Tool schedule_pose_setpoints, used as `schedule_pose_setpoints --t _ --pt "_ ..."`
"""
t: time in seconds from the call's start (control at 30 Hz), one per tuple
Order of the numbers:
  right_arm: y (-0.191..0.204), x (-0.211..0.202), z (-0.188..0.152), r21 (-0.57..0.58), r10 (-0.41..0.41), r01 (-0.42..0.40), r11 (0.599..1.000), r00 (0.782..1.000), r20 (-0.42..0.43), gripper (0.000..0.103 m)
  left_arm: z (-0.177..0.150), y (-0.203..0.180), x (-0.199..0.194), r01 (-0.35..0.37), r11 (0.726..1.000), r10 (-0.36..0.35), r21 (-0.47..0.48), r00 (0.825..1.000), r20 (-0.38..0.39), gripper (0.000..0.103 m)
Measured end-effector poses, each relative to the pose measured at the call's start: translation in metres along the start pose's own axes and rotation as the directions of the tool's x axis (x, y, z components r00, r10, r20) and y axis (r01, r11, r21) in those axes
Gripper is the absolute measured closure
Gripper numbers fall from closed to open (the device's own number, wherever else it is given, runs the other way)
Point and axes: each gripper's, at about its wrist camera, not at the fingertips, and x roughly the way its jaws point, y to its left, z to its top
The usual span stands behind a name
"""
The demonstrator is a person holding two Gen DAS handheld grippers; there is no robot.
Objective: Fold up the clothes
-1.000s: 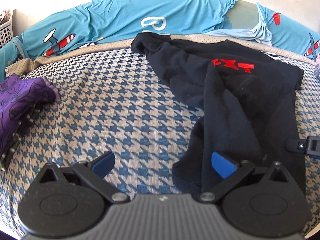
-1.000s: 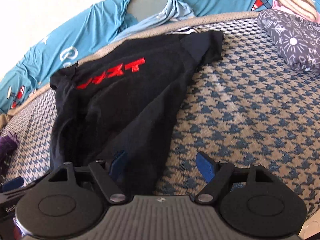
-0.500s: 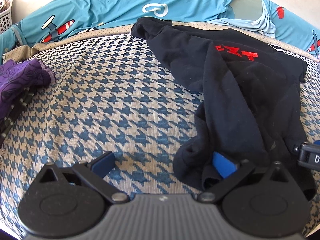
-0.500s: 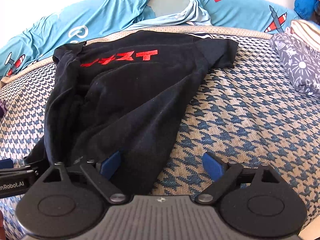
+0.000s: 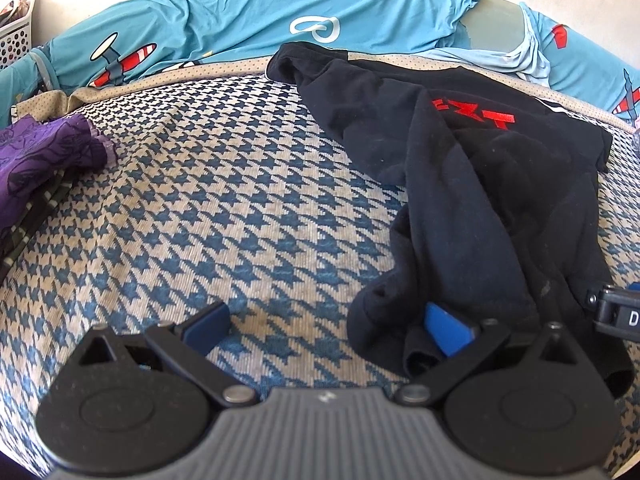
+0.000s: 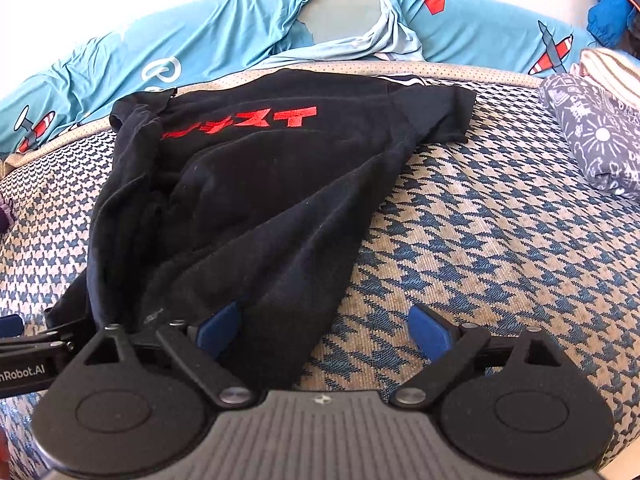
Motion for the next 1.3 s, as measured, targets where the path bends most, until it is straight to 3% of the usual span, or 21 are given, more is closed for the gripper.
schedule_pose_setpoints --t 0.53,1.17,1.23,1.3 --pt "-0.010 -0.012 -0.005 0.028 0.049 -0.049 0.998 0.999 0.008 0.011 -0.007 0.005 -0.008 0.019 1.000 -0.020 -0.015 1.000 -0.002 0.000" --pt "-0.041 -0.036 -0.012 0.217 0.090 -0.091 0.972 0.996 0.014 0.011 -0.019 0.008 -0.021 0.042 0.999 -0.042 -0.012 0.999 0.002 0.000" --pt "-0.043 -0.035 -0.011 0.221 0.102 -0.103 0.970 0.995 0.013 0.013 -0.020 0.007 -0.021 0.038 0.999 -0.038 -0.013 0.999 0.006 0.000" --pt "-0.045 -0.035 -0.010 0.221 0.127 -0.129 0.967 0.992 0.024 0.022 -0.020 0.007 -0.021 0.035 0.999 -0.035 -0.016 0.999 0.013 0.000"
